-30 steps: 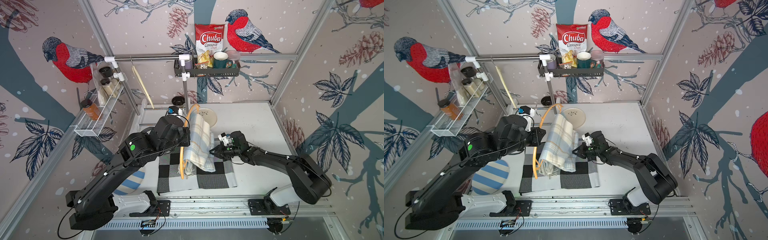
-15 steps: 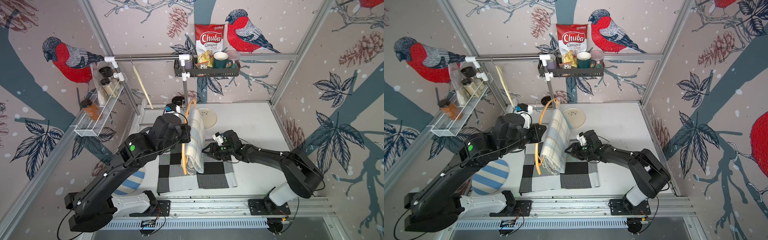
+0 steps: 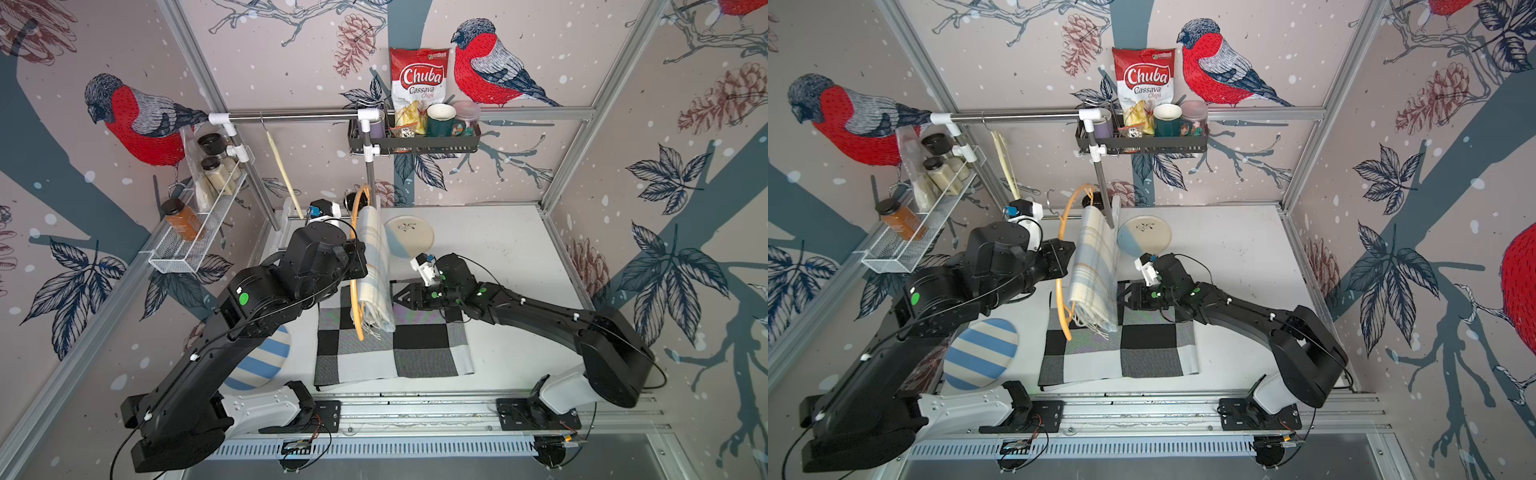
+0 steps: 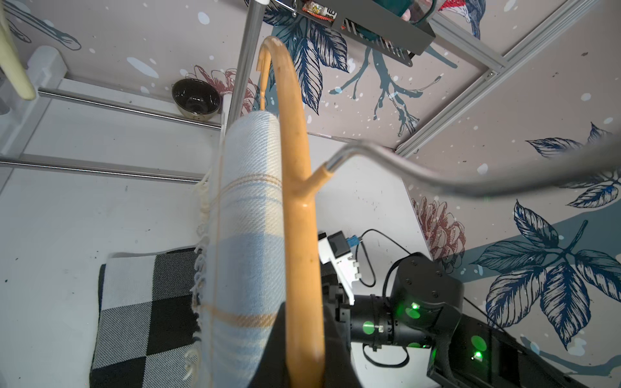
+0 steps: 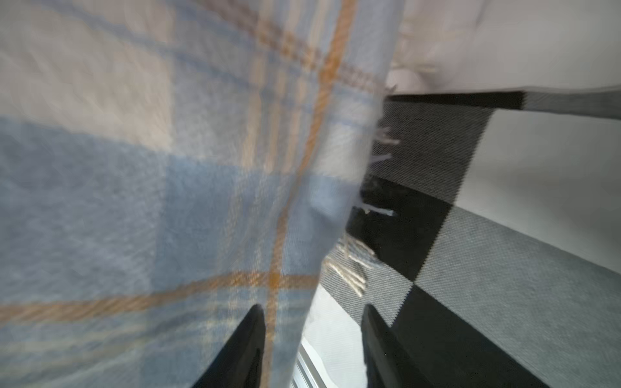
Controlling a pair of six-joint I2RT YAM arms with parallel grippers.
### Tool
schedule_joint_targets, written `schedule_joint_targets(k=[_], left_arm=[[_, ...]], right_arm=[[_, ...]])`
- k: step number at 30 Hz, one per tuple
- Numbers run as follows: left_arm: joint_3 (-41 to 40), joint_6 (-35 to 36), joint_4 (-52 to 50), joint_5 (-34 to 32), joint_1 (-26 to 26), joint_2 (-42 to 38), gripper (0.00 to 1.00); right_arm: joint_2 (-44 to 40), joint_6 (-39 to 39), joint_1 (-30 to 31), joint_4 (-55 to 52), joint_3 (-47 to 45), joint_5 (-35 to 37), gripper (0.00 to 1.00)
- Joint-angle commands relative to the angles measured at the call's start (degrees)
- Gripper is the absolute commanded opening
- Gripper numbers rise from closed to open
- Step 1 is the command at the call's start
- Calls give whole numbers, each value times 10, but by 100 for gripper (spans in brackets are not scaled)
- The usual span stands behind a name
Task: Hang the scarf on the hanger
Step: Hang the scarf on the hanger, then place the hanger at the clothesline.
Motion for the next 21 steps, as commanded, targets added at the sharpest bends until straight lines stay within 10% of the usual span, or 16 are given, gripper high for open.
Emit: schedule_joint_targets(k=[1,21], left_arm=[[17,20,11,-23,7,0,0],[304,157,-132,144,270,197,0]], right_arm=[[41,-22,30,-1,50,-23,47],[-108,-68,-123,-105,-18,-38,51]])
